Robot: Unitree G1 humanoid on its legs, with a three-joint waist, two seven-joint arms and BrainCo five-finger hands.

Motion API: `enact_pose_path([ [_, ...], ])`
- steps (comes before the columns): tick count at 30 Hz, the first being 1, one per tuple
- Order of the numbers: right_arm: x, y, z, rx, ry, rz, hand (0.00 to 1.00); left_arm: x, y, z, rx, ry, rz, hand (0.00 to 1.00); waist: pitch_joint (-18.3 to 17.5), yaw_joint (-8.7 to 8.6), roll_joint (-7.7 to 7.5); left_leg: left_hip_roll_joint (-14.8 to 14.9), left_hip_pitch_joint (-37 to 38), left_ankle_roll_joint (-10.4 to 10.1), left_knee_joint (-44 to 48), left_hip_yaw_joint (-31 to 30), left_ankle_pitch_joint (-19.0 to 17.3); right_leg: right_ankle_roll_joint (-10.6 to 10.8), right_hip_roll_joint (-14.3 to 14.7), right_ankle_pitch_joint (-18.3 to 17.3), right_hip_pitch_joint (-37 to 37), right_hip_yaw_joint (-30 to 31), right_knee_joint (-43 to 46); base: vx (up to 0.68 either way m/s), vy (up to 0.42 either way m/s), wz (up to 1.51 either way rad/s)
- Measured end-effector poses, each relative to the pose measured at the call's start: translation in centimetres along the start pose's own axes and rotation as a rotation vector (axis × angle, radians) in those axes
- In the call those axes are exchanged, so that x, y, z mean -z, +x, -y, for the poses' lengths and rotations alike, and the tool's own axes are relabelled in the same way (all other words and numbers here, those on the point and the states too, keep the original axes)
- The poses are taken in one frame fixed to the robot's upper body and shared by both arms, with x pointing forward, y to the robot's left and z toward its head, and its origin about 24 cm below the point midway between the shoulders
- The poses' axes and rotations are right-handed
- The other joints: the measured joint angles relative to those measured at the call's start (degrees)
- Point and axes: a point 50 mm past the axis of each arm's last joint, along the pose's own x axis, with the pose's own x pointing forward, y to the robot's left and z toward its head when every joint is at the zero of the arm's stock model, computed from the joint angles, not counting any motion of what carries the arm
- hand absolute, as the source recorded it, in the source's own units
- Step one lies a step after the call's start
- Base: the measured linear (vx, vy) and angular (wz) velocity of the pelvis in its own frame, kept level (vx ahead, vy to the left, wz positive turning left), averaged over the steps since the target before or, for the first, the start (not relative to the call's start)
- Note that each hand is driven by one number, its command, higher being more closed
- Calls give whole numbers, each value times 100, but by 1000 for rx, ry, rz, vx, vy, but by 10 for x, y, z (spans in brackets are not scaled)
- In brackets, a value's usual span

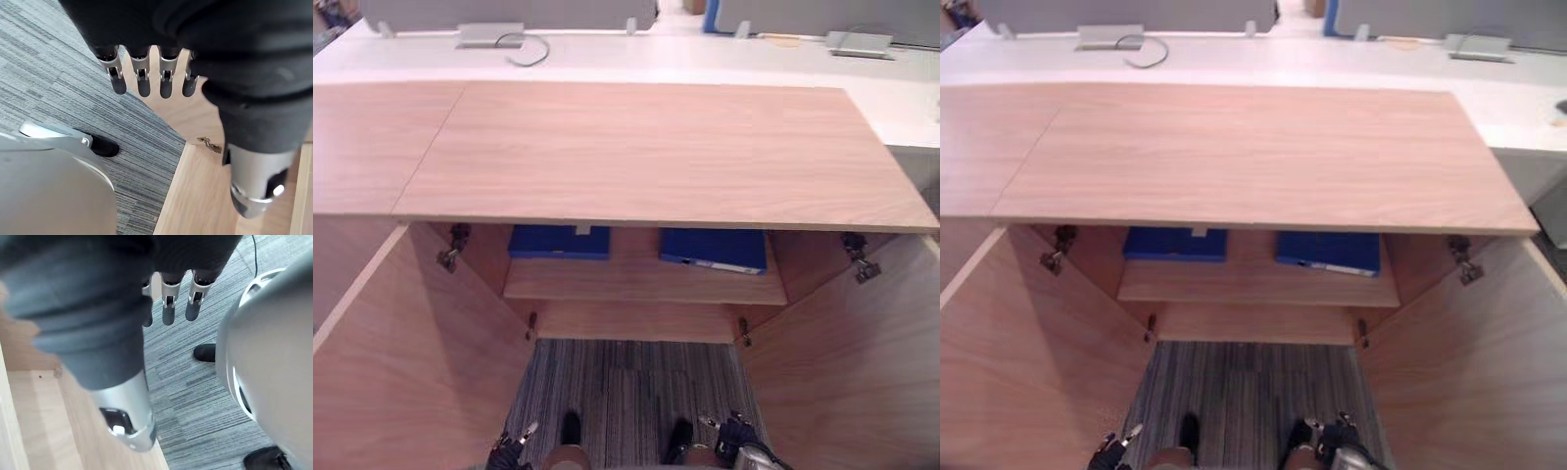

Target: Walk over to the cabinet, pick up the folder, carry it to the office cabinet, place the folder inside the office cabinet, then close the office cabinet door

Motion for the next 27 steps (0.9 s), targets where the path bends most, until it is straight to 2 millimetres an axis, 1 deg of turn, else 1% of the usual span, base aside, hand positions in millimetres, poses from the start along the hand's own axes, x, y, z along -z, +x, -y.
enact_pose_path([
  [2, 0, -1, 0, 8, 27, 7, 0, 0, 1, 1, 6, 41, -6, 0, -3, -11, -1, 30, 201, 23, 42, 280, -92, -26, 35, 27, 54, 44, 11, 53, 22, -61],
  [3, -1, -1, -1, 7, 32, 13, 0, -1, 1, 1, 10, 69, -5, 0, -7, -9, -4, 63, 357, 38, 131, 557, -198, -190, -89, -144, 60, -179, 112, 55, 31, -75],
  [4, -2, -1, 0, 9, 35, 17, 0, -1, 1, 1, 13, 78, -5, 0, -19, -9, 9, 63, 409, 55, 143, 670, -223, -263, -218, -196, 72, -559, 250, 74, 40, -113],
  [5, -2, -1, -1, 16, 60, 17, 0, -1, 2, 1, 15, 94, -4, 0, -19, -11, -6, 89, 571, 35, 220, 955, -323, -357, -542, -219, 125, -1286, 554, 55, 26, -82],
  [6, -1, -2, -2, 18, 66, 16, 0, -1, 2, 1, 16, 97, -3, 0, -19, -12, -9, 101, 594, 30, 254, 1005, -352, -380, -566, -204, 126, -1346, 589, 54, 9, -93],
  [7, 0, -2, 2, 32, 75, 15, 0, -3, 2, 2, 25, 103, 1, 0, -18, -48, -14, 165, 658, 0, 431, 1154, -501, -387, -557, -197, 137, -1364, 667, 30, -28, -53],
  [8, 3, -2, 8, 56, 95, 5, 0, -2, 2, 4, 37, 110, 1, 0, -58, -98, -23, 224, 670, -14, 507, 1201, -576, -383, -503, -209, 147, -1361, 653, 27, -46, -45],
  [9, 4, -2, 9, 60, 98, 3, 0, -2, 2, 5, 40, 110, 1, 0, -71, -102, -15, 233, 681, -20, 509, 1212, -592, -362, -493, -255, 146, -1365, 656, 25, -43, -29],
  [10, 8, -3, 15, 76, 109, -11, 0, -2, 2, 7, 49, 103, -1, 0, -111, -107, 26, 260, 770, 1, 438, 1295, -625, -411, -547, -369, 161, -1565, 772, 46, -26, -28],
  [11, 11, -3, 18, 87, 120, -19, 0, -2, 1, 7, 51, 101, -2, 0, -127, -117, 0, 260, 802, -18, 399, 1330, -642, -403, -590, -375, 162, -1692, 818, 44, -20, -45],
  [12, 17, -4, 21, 94, 122, -37, 0, -2, 2, 7, 52, 97, -3, 0, -153, -108, 10, 286, 871, -14, 343, 1371, -657, -400, -561, -373, 175, -1757, 811, 45, -16, -44],
  [13, 21, -5, 23, 96, 123, -55, 0, -1, 2, 6, 52, 96, -9, 0, -158, -146, 3, 302, 953, -19, 289, 1371, -673, -394, -478, -316, 167, -1665, 777, 30, -12, -58],
  [14, 23, -5, 25, 96, 115, -69, 0, -1, 2, 6, 49, 92, -15, 0, -161, -143, -10, 313, 1044, 40, 291, 1388, -714, -386, -395, -276, 173, -1530, 758, 34, -11, -50],
  [16, 25, -5, 26, 95, 113, -81, 0, 2, 1, 6, 46, 76, -29, 0, -182, -159, 1, 369, 1153, 21, 335, 1526, -753, -361, -270, -216, 233, -1371, 676, 40, -19, -49],
  [18, 26, -5, 25, 88, 119, -85, 0, 4, 1, 6, 41, 51, -44, 0, -199, -202, -2, 420, 1151, 52, 493, 1557, -844, -366, -146, -102, 282, -1265, 491, 29, -20, -43],
  [20, 26, -5, 22, 81, 132, -90, 0, 4, 2, 6, 39, 32, -52, 0, -206, -231, 9, 505, 1111, 39, 795, 1665, -1049, -371, 15, 55, 297, -1049, 221, 12, 3, -50],
  [21, 26, -5, 22, 77, 121, -88, 0, 4, 2, 6, 39, 31, -54, 0, -212, -243, 16, 538, 1077, 19, 904, 1694, -1125, -379, 50, 91, 299, -1019, 163, 6, 17, -49],
  [22, 25, -4, 21, 70, 105, -83, 0, 4, 2, 6, 40, 31, -54, 0, -212, -273, 19, 611, 1007, 14, 1164, 1768, -1291, -377, 139, 139, 293, -888, 42, 4, 17, -42],
  [23, 25, -4, 21, 68, 102, -82, 0, 3, 2, 7, 41, 32, -54, 0, -212, -270, 18, 648, 977, 20, 1299, 1819, -1375, -391, 175, 170, 288, -836, -12, -24, 42, -61],
  [24, 24, -4, 20, 66, 99, -82, 0, 2, 3, 8, 43, 32, -52, 0, -193, -266, 14, 690, 921, 60, 1609, 1795, -1510, -409, 240, 206, 239, -651, -109, -31, 42, -71],
  [25, 24, -4, 19, 60, 80, -79, 0, 0, 4, 9, 45, 32, -50, 0, -182, -247, 2, 696, 833, 129, 1911, 1651, -1596, -420, 285, 268, 249, -440, -167, -30, 64, -91],
  [26, 23, -4, 19, 54, 58, -73, 0, -1, 4, 10, 47, 32, -47, 0, -175, -241, -14, 653, 708, 238, 2241, 1354, -1716, -438, 317, 357, 224, -191, -243, -38, 114, -138],
  [27, 20, -3, 22, 50, 17, -66, 0, 1, 3, 14, 56, 29, -47, 0, -181, -142, 33, 243, 622, 339, 2295, 368, -2135, -451, 375, 539, 98, 274, -448, -69, 153, -148],
])
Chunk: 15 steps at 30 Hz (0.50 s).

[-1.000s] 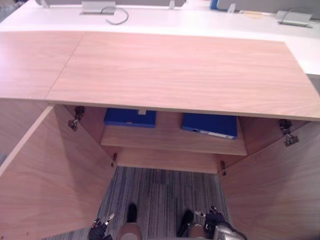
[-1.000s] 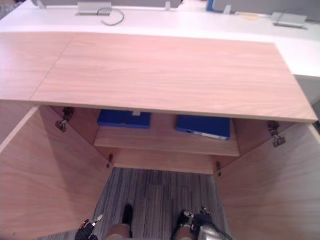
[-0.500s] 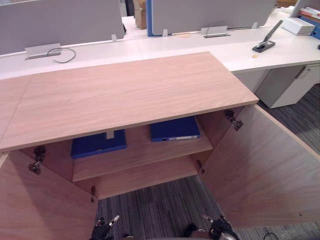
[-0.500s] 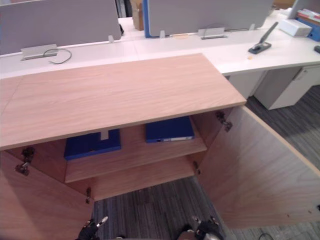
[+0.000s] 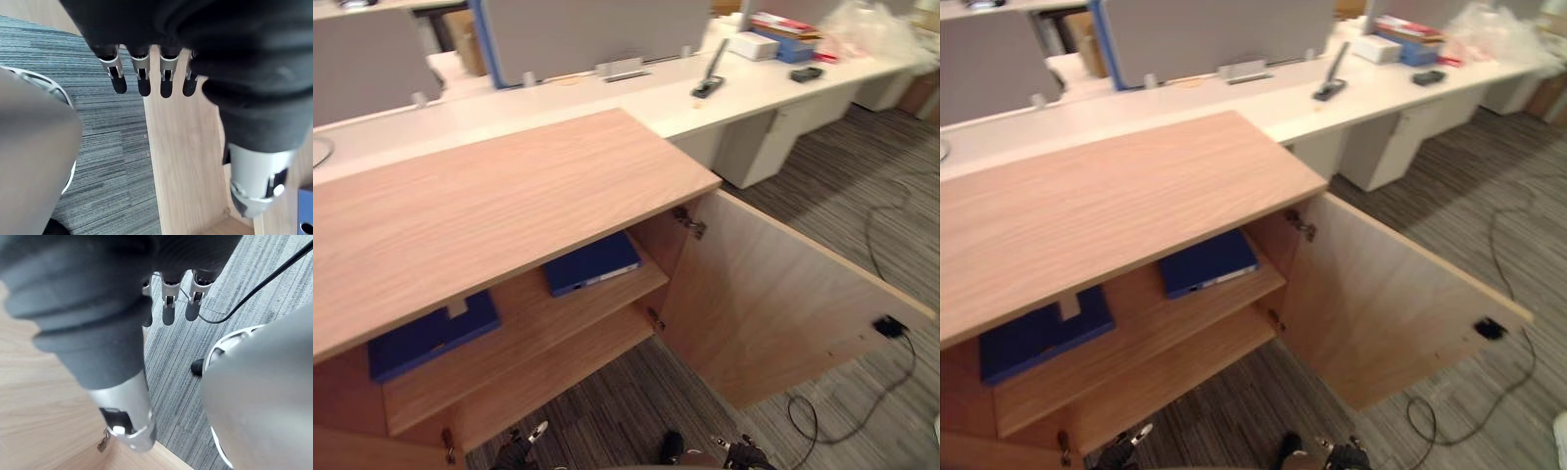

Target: Walk over to the cabinet, pick up the folder, carry it to the office cabinet, place the folder inside the office cabinet, then close the office cabinet door

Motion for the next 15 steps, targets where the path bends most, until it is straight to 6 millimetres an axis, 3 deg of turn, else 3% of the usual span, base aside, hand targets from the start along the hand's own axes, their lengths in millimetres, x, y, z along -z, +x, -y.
enact_pose_path([
  [2, -3, 1, 4, 4, -27, 10, 0, 2, -1, 8, 13, -26, -1, 0, -34, 76, 153, -392, 42, 132, -233, -632, -430, 21, 260, 148, -155, 417, -256, -148, 178, -162],
  [3, -3, 0, 1, -2, -21, 12, 0, 3, -1, 8, 14, -22, -4, 0, -73, 60, 166, -510, 42, 204, -317, -679, -464, 17, 284, 155, -178, 492, -389, -128, 151, -150],
  [4, -3, 0, 1, -6, -31, 17, 0, 6, -2, 9, 14, -25, -12, 0, -157, 31, 228, -632, 77, 321, -482, -735, -432, -7, 351, 220, -219, 528, -528, -37, 115, -110],
  [7, -2, 0, 0, -5, -18, 19, 0, 7, -2, 12, 21, -16, -16, 0, -143, -96, 190, -713, 191, 382, -465, -566, -198, -77, 512, 393, -213, 581, -221, 74, 60, -76],
  [10, -1, -2, -1, -10, -9, 32, 0, 8, -3, 17, 36, 27, -15, 0, -219, -121, 192, -870, 350, 426, -690, -458, 132, -27, 488, 431, -208, 840, -365, 92, -15, -51],
  [15, 2, -3, 1, -6, 19, 35, 0, 8, -4, 21, 55, 52, -11, 0, -236, -158, 232, -852, 594, 432, -876, -361, 312, -28, 548, 450, -8, 862, -540, 54, -46, -10],
])
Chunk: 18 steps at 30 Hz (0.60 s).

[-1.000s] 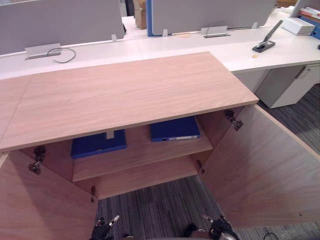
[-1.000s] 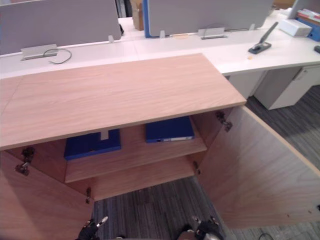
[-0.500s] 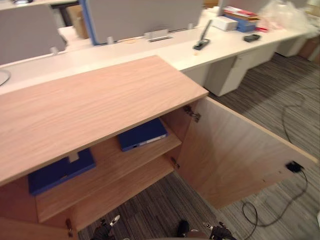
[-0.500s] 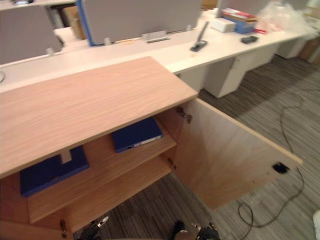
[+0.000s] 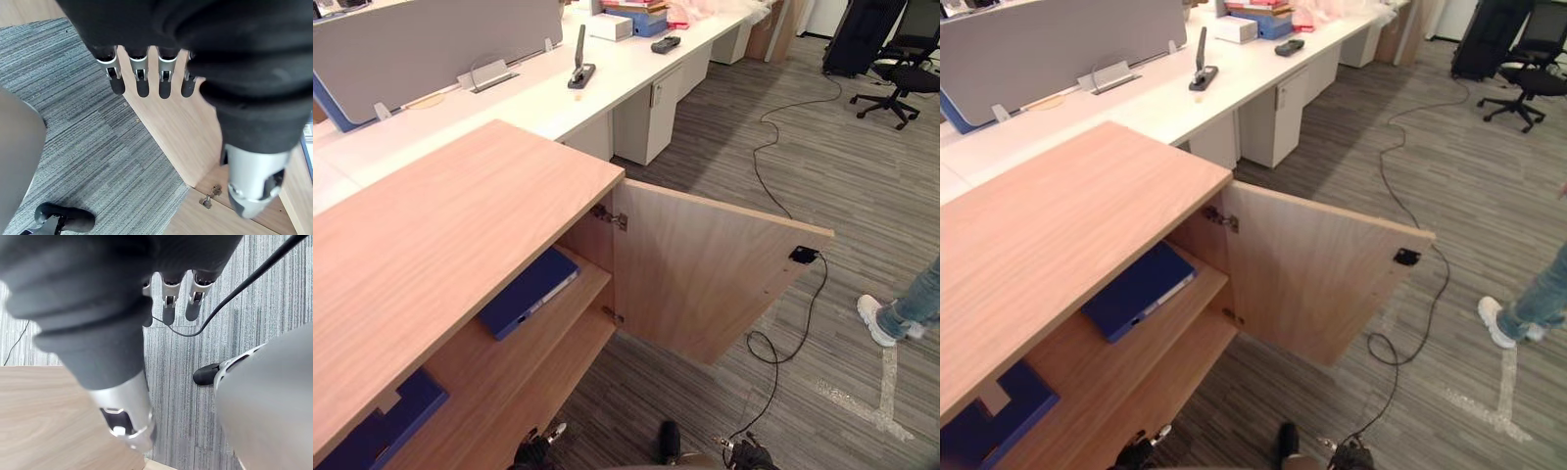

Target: Walk over to the cabinet, pick up the folder, carry it to the office cabinet, place the folder inside the office cabinet, then close the office cabinet door

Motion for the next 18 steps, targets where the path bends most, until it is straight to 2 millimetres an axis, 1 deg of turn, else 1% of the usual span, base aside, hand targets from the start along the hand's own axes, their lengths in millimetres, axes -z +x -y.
enact_pose_path([
  [2, -4, 0, -2, -14, -25, 20, 0, -1, 0, 1, 2, -7, 7, 0, 37, -2, 14, -14, 32, 21, 34, 137, 19, 0, 5, -1, -45, 3, 107, -44, -19, -29],
  [3, -10, 0, -6, -25, -30, 43, 0, -3, 0, 1, -2, -20, 19, 0, 108, 25, -13, -34, 25, 26, 118, 328, 22, -7, 2, -4, -176, -82, 301, -97, -21, -53],
  [4, -12, 0, -8, -31, -26, 53, 0, -3, -1, -1, -8, -29, 22, 0, 127, 37, -43, -46, 24, 37, 159, 437, 29, -89, -15, -43, -239, -208, 400, -112, -48, -58],
  [5, -15, 0, -13, -42, -17, 68, 0, -4, -1, -5, -22, -41, 28, 0, 170, 52, -104, -52, 35, 59, 242, 609, 40, -355, -83, -254, -254, -433, 494, -102, -73, -40],
  [6, -18, -1, -11, -35, -13, 82, 0, 0, -2, -4, -25, -57, 18, 0, 196, 20, 45, 66, 39, 124, 268, 709, 76, -476, -317, -861, -289, -1210, 884, -62, -50, -32],
  [7, -26, 0, -8, -24, -7, 110, 0, 4, -5, -2, -27, -84, 19, 0, 188, 33, 104, 154, 80, 123, 150, 717, 76, -599, -734, -1164, -527, -1818, 1964, -13, -14, -13],
  [8, -29, 0, -9, -26, -4, 123, 0, 4, -6, -2, -29, -93, 28, 0, 181, 28, 93, 154, 145, 119, 12, 743, 73, -564, -972, -1366, -611, -1978, 2526, 86, -22, 11],
  [9, -35, 0, -15, -36, 9, 141, 0, 5, -7, -6, -41, -99, 28, 0, 111, 39, 4, 99, 269, 91, -329, 742, 53, -235, -1460, -1778, -630, -2172, 3373, 90, -68, 19],
  [10, -39, 0, -18, -41, 21, 148, 0, 6, -7, -9, -49, -98, 29, 0, 55, 59, -47, 69, 306, 59, -412, 742, 34, -93, -1539, -1844, -609, -2148, 3356, 84, -118, -14],
  [11, -53, 2, -30, -64, 48, 178, 0, 4, -7, -16, -68, -109, 36, 0, 5, 186, -164, 41, 283, 33, -438, 821, 25, 60, -1360, -2026, -601, -2007, 2979, 12, -183, -69],
  [12, -71, 3, -37, -76, 60, 219, 0, 6, -6, -16, -74, -112, 25, 0, -38, 242, -12, 154, 128, 8, -295, 879, 66, -42, -1077, -1837, -579, -1900, 2605, -8, -187, -82],
  [13, -78, 3, -41, -81, 66, 234, 0, 7, -6, -16, -75, -108, 18, 0, -54, 247, 13, 203, 15, -28, -169, 859, 103, -79, -968, -1751, -564, -1855, 2430, -50, -212, -69],
  [14, -89, 4, -44, -81, 94, 255, 0, 6, -6, -17, -74, -98, 20, 0, -20, 289, -50, 214, -122, -26, 18, 733, 135, -139, -873, -1626, -467, -1776, 2130, -50, -139, -36],
  [15, -92, 4, -43, -74, 116, 259, 0, 5, -6, -17, -70, -86, 22, 0, -20, 293, -51, 185, -128, -23, -40, 603, 105, -151, -818, -1569, -397, -1746, 1998, -88, -166, -33],
  [16, -97, 5, -39, -57, 133, 270, 0, 5, -6, -17, -72, -85, 23, 0, -24, 297, -44, 169, -167, -78, -317, 363, 112, -172, -726, -1472, -284, -1731, 1762, -136, -136, -21],
  [18, -105, 6, -31, -29, 136, 293, 0, 4, -6, -20, -78, -89, 27, 0, -32, 302, -29, 226, -417, -125, -547, 161, 348, -153, -517, -1371, -213, -1730, 1509, -178, -91, -29],
])
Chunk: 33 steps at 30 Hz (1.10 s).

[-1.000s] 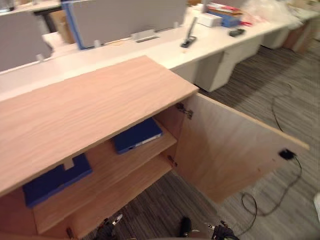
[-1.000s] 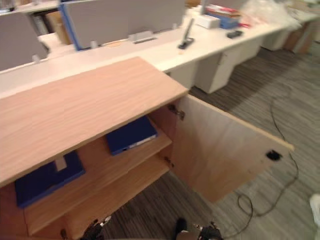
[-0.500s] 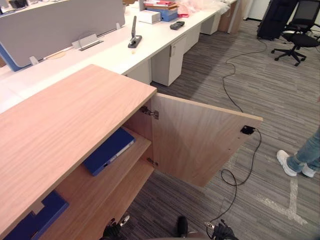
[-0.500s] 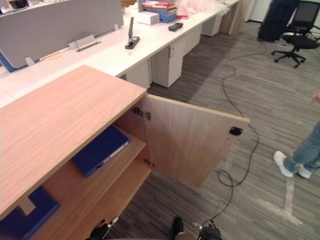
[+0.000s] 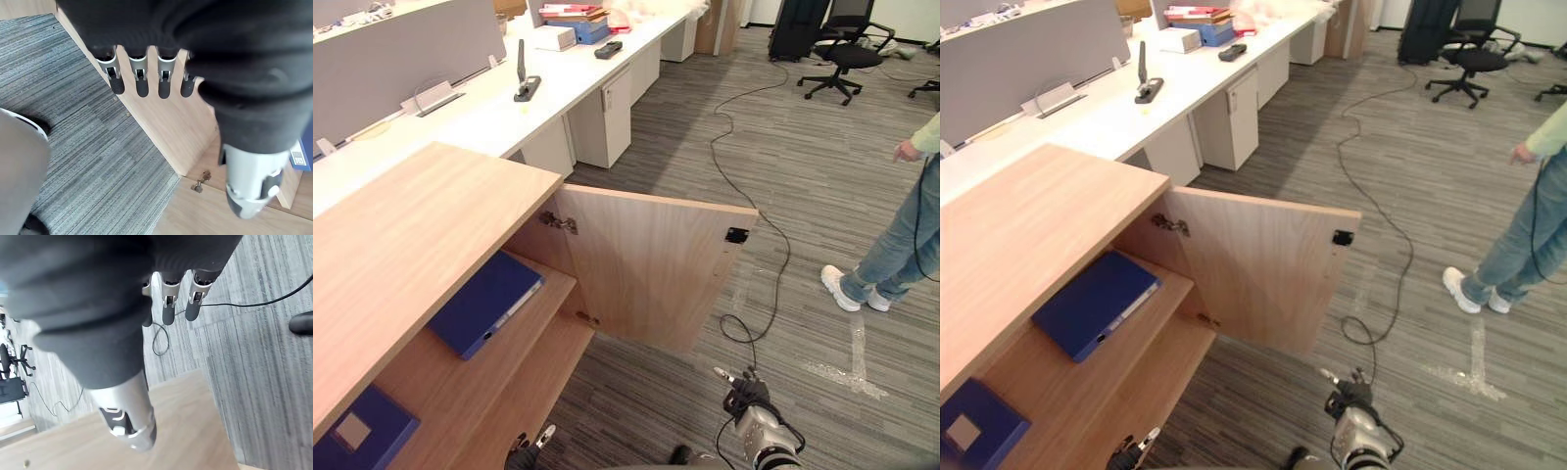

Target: Walk over to the cabinet, pick up the folder, carry it to the office cabinet, place the folder inside the office cabinet, then close the office cabinet door

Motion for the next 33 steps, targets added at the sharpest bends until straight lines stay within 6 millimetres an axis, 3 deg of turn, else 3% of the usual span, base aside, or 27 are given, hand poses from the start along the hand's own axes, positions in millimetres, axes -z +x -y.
enact_pose_path([
  [3, -16, 2, 6, 36, 21, 56, 0, -4, 2, -8, -13, 24, 10, 0, -3, -21, -76, 78, -85, -87, 15, 38, -3, 19, 174, 259, 88, 59, -458, -77, -23, -20],
  [6, -43, 6, 8, 47, 21, 149, 0, -5, 2, -10, -7, 55, 11, 0, -5, -25, -60, 37, -140, -99, -31, 62, 45, -3, 279, 668, 230, 92, -1001, -13, 28, -5],
  [12, -117, 11, -11, 7, 35, 347, 0, -4, 1, -11, 5, 90, 9, 0, -12, 13, -25, -58, -134, -147, -46, -79, 91, 21, 369, 1101, 611, 22, -1820, 1, 43, 7],
  [13, -136, 11, -14, -2, 31, 392, 0, -2, 0, -12, 5, 95, 4, 0, -9, 34, -20, -68, -124, -145, -55, -104, 93, 27, 371, 1115, 635, 13, -1843, -14, 38, 12],
  [16, -160, 12, -24, -27, -4, 429, 0, 5, -2, -21, -11, 104, -17, 0, 20, 73, -23, -85, -44, -145, -77, -132, 93, 27, 374, 1115, 724, 6, -1847, -15, 45, 5],
  [24, -210, 11, -38, -72, 22, 466, 0, 15, -6, -35, -33, 119, -52, 0, 154, 208, -4, -128, -33, -102, -76, -343, 121, 44, 306, 1129, 816, -139, -1877, -61, 29, 12],
  [29, -251, 1, -47, -99, 86, 532, 0, 15, -6, -34, -32, 113, -49, 0, 327, 270, 22, -168, -136, -90, -70, -569, 179, 43, 279, 1129, 821, -340, -1874, -28, 20, 19],
  [33, -258, 0, -40, -85, 108, 538, 0, 14, -6, -32, -29, 103, -44, 0, 375, 299, 33, -186, -181, -98, -68, -739, 218, 43, 219, 1129, 862, -493, -1846, 16, 44, 24],
])
